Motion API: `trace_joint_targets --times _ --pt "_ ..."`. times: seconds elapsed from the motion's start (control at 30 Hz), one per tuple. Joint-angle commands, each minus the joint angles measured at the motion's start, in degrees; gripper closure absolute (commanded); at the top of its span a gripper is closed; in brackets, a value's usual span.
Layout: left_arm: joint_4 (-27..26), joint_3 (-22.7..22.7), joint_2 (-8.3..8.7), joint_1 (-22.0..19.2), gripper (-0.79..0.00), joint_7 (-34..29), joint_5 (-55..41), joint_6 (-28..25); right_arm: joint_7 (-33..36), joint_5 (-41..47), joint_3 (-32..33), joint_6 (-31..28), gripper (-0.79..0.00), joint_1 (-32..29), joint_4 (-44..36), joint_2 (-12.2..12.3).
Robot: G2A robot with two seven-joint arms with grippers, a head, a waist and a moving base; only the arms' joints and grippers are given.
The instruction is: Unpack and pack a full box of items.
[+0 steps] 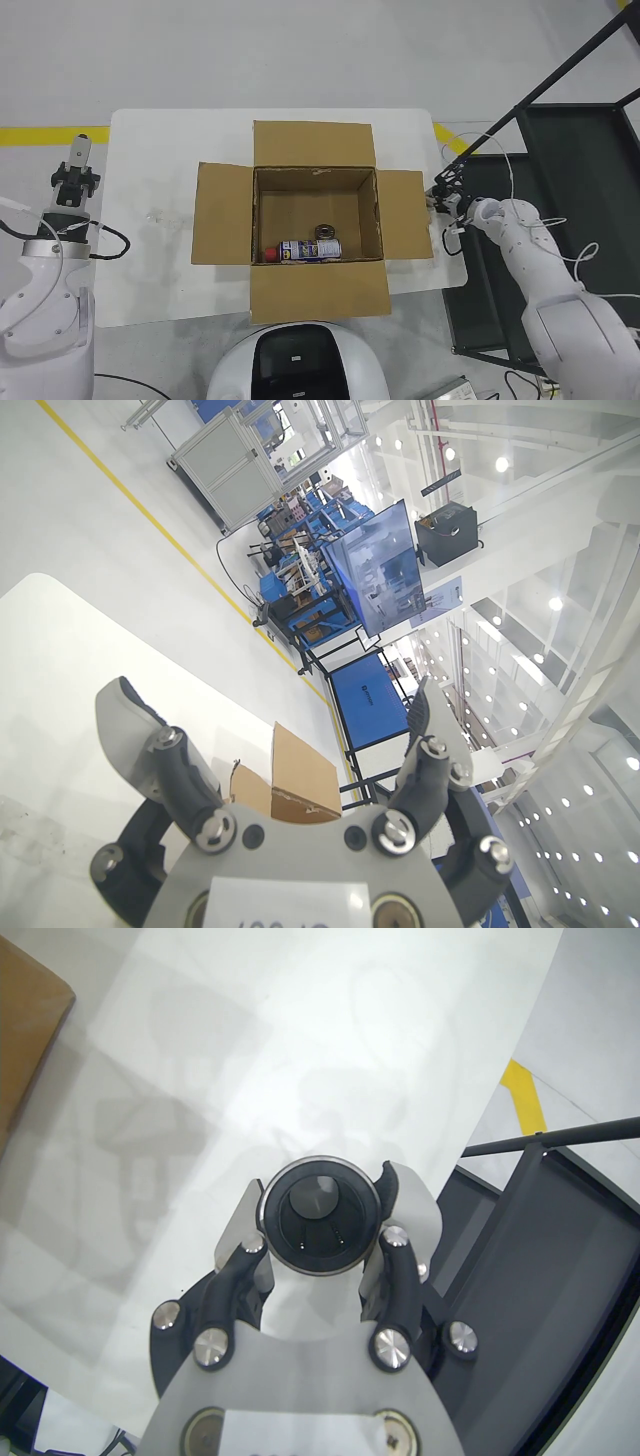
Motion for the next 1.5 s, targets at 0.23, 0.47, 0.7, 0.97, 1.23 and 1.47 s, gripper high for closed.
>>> trace_joint_targets --times 0.23,0.47,0.7,0.97,1.23,1.47 --pt "0.0 0.0 0.0 0.0 -0.785 0.0 0.0 0.0 -8.08 -2.19 4.34 -2.4 0.0 -2.42 -7.71 3.48" --pt "0.0 0.0 0.0 0.0 -0.785 0.0 0.0 0.0 -10.1 1.48 12.26 -5.1 0.0 -11.76 -27.24 6.76" --pt "0.0 0.0 0.0 0.0 -0.785 0.0 0.0 0.0 -2.98 9.0 17.91 -6.9 0.0 -24.11 -51.56 8.16" --pt "0.0 0.0 0.0 0.0 -0.785 0.0 0.0 0.0 2.72 14.17 15.85 -7.15 0.0 -29.71 -64.07 7.91" --pt "0.0 0.0 0.0 0.0 -0.785 0.0 0.0 0.0 2.74 15.18 16.32 -8.14 0.0 -30.47 -64.1 7.98" --pt "0.0 0.0 0.0 0.0 -0.785 0.0 0.0 0.0 2.74 15.18 16.32 -8.14 0.0 -30.47 -64.1 7.98"
